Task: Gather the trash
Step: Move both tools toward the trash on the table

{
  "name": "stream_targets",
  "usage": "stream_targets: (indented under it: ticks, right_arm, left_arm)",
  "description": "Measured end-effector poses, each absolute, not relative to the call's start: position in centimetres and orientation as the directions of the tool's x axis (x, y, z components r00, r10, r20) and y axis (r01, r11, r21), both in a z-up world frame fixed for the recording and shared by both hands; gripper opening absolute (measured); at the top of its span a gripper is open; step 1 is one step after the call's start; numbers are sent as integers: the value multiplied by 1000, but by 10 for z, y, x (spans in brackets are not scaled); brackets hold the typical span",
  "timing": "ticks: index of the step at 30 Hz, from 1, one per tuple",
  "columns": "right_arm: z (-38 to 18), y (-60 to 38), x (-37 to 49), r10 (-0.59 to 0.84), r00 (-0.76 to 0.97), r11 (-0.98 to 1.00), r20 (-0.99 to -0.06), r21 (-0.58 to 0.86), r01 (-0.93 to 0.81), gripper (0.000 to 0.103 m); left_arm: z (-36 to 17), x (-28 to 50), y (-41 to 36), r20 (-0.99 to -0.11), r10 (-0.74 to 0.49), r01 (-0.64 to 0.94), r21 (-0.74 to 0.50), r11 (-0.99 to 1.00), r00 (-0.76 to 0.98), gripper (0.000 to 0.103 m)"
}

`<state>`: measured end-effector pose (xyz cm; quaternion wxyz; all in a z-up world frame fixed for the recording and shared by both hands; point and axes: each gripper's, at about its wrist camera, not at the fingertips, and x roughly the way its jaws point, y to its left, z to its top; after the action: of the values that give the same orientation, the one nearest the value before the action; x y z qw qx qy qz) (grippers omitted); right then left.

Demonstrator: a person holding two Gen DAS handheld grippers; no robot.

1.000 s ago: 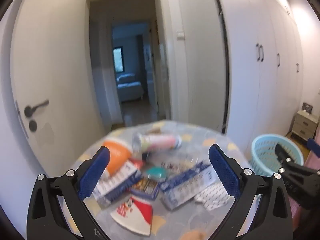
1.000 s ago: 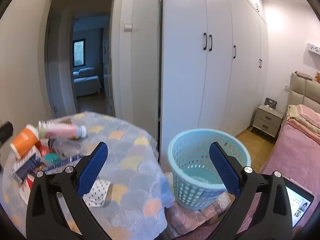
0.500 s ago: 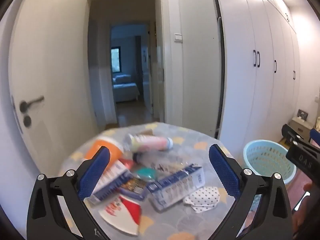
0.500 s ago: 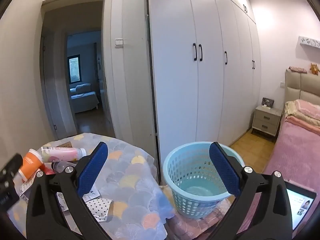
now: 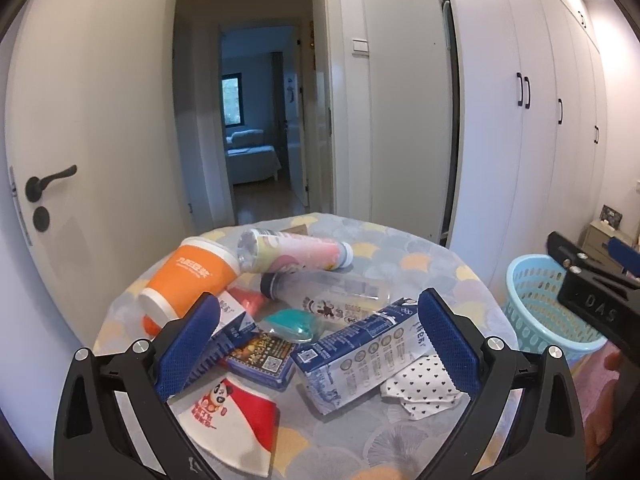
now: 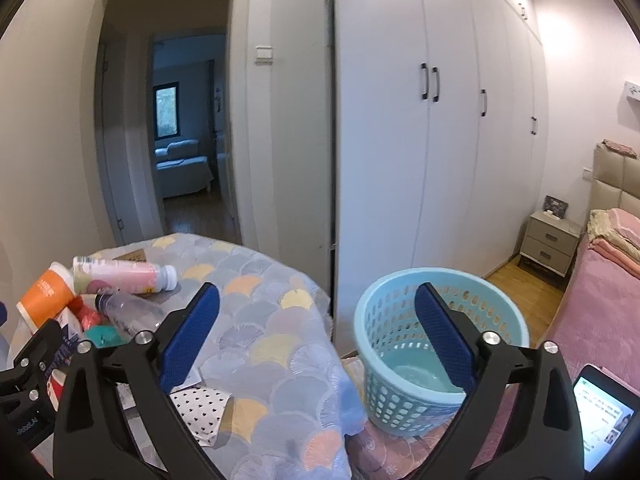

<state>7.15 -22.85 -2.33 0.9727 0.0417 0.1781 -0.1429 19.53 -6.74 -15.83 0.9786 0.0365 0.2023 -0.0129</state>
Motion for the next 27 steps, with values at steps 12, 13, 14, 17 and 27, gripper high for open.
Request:
stream_targets:
  ticks: [12, 13, 14, 17, 27]
  right_arm:
    - [-31, -215, 69, -220, 896, 968, -386, 25, 248, 92]
    - [-29, -215, 69, -220, 896, 969, -386, 23, 248, 92]
    - [-28, -215, 68, -220, 897, 969, -385, 21, 247, 92]
    - [-28, -213, 67, -212, 899, 971, -384, 21, 239, 92]
    - [-29, -210, 66, -209, 898, 972, -387, 20, 235, 92]
  left_arm:
    - [-123, 150, -48, -389, -22, 45, 51, 998, 921, 96]
    - [-118, 146, -48, -389, -24, 47, 50, 998, 921, 96]
    - [-114, 142, -47, -389, -25, 48, 49, 998, 921, 95]
    - [-103, 133, -46, -394, -26, 48, 46, 998, 919, 96]
    - [-81, 111, -38, -413, -18, 35, 33, 999, 910, 95]
